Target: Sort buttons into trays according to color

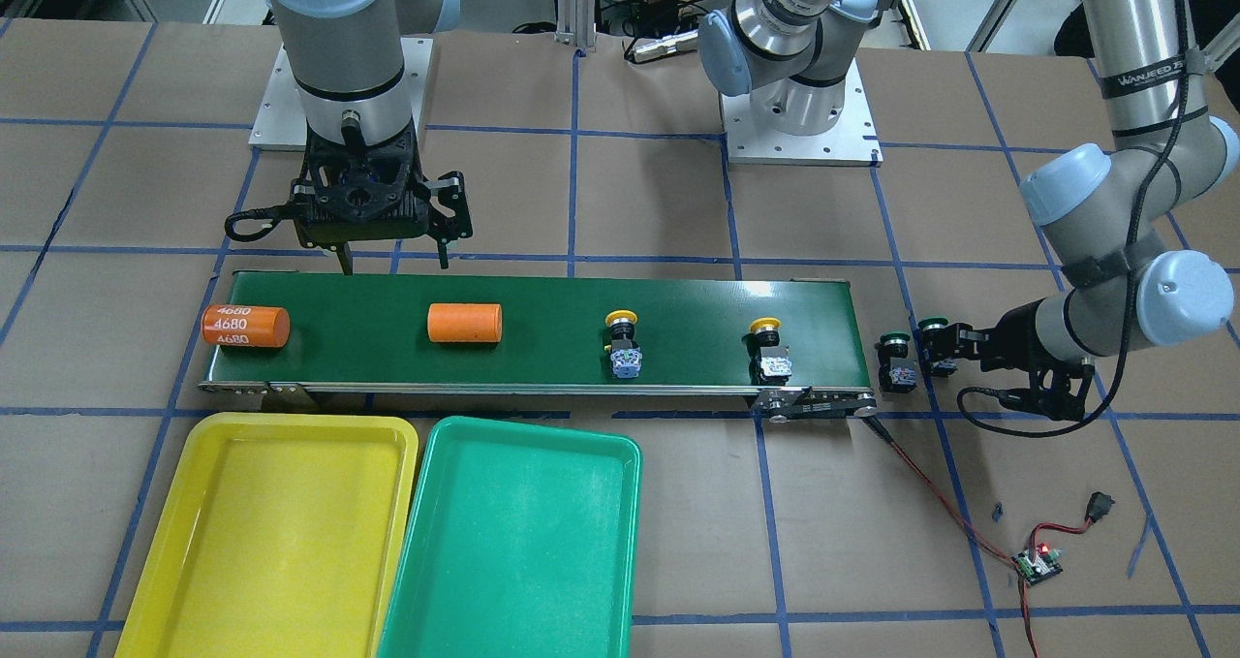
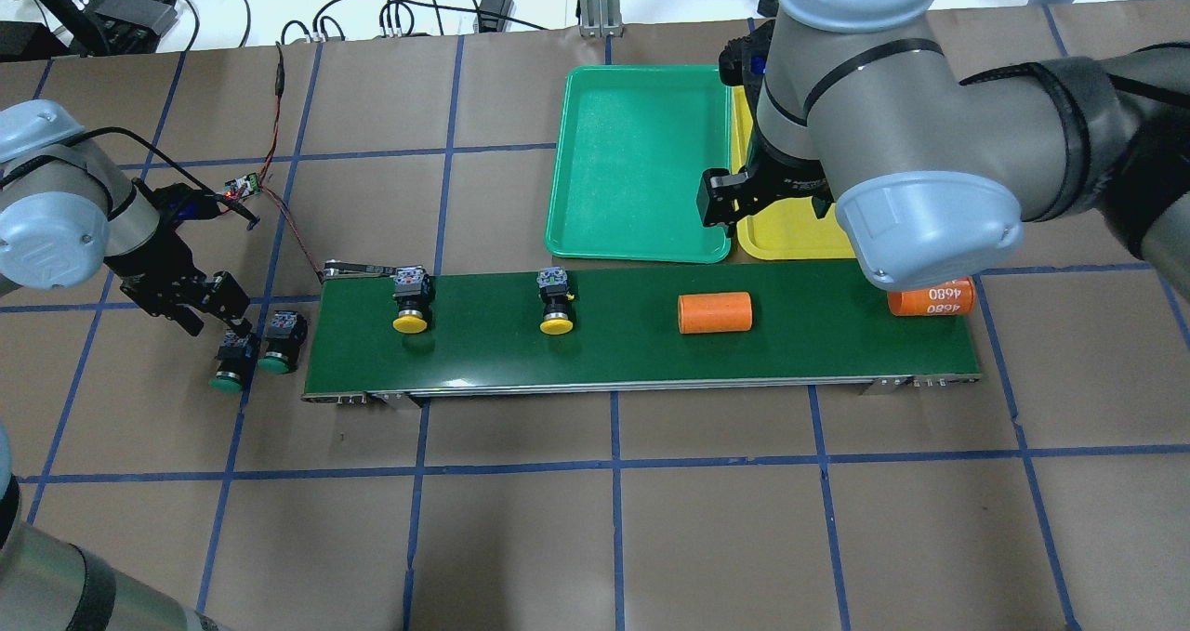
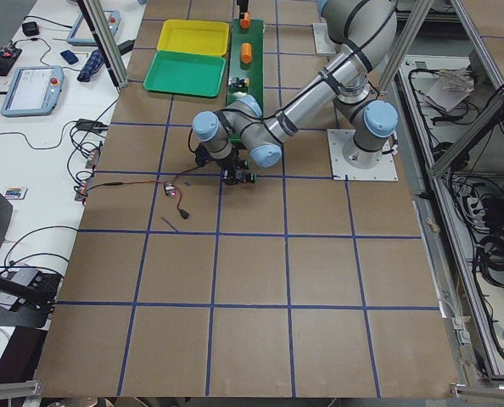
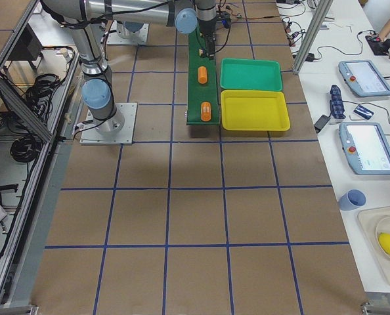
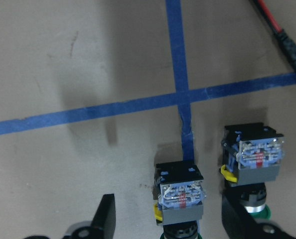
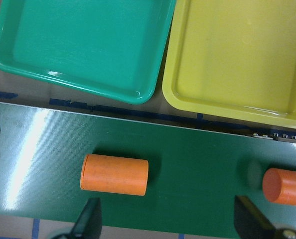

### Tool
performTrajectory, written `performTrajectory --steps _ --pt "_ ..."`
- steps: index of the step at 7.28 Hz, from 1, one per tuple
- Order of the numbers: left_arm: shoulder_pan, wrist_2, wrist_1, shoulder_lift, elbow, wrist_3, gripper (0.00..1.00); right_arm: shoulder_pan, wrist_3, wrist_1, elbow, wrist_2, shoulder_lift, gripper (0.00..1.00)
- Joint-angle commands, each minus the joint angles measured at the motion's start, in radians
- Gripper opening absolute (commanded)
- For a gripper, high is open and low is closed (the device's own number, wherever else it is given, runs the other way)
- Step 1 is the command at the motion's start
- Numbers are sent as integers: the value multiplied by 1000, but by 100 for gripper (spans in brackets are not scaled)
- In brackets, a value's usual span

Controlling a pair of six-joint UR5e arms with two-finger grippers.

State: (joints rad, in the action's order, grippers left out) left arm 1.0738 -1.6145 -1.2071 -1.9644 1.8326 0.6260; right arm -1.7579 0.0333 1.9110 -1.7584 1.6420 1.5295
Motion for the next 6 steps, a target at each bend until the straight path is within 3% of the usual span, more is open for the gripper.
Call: performTrajectory --steps 1,2,3,4,5,6 --pt "0 2 0 -19 8 3 79 0 5 -1 -1 -10 -3 94" --pt "1 4 0 -28 10 3 78 0 5 -1 -1 -10 -5 95" --pt "0 2 0 -34 7 3 57 0 5 -1 -1 -10 -5 96" --pt "0 1 0 -36 5 3 19 0 7 -3 -1 -10 -5 96" --pt "0 2 0 -36 1 3 0 0 31 -3 -1 -11 -6 96" --pt "1 2 -14 -28 -9 1 0 0 37 -3 -1 -11 -15 96"
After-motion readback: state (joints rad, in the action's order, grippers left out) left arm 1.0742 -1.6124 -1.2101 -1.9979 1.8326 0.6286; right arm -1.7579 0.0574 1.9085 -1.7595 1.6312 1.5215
